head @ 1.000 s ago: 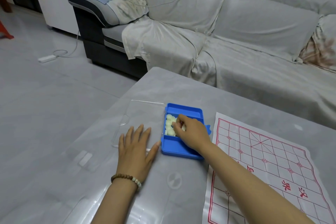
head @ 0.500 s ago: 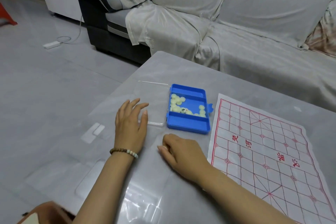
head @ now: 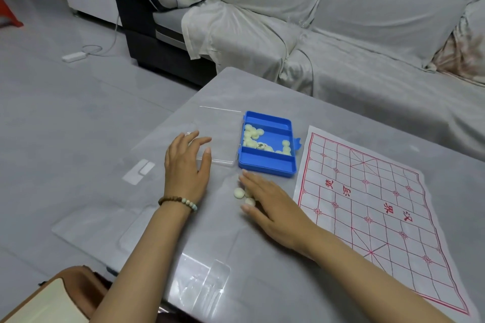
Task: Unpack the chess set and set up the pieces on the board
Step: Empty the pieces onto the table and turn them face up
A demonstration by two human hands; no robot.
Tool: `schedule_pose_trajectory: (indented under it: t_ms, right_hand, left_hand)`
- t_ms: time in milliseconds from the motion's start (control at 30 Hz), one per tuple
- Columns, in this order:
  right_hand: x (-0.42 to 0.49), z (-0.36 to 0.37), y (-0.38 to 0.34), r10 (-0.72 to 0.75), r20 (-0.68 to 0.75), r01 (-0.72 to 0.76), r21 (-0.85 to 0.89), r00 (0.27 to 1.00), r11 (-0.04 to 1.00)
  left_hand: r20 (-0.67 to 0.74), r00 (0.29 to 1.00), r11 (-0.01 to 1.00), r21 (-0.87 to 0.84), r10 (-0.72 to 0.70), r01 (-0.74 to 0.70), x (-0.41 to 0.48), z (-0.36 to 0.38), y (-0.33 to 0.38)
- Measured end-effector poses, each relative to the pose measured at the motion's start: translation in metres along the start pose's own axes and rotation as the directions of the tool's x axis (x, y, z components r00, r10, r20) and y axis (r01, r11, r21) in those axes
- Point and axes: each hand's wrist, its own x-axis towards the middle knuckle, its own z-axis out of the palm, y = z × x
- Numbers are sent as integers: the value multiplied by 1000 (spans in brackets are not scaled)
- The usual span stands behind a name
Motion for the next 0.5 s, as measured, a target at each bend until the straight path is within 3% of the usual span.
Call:
schedule_pose_trajectory:
  t_ms: [233, 500]
  right_hand:
    - [-6, 15, -11, 7, 41, -1, -143, 999, 990]
    - [-4, 11, 1, 67, 19, -63, -164, 998, 985]
  left_hand:
    - [22, 1000, 1000, 4, -1, 1, 0, 4, 3]
    - [27, 999, 1000, 4, -30, 30, 0, 4, 2]
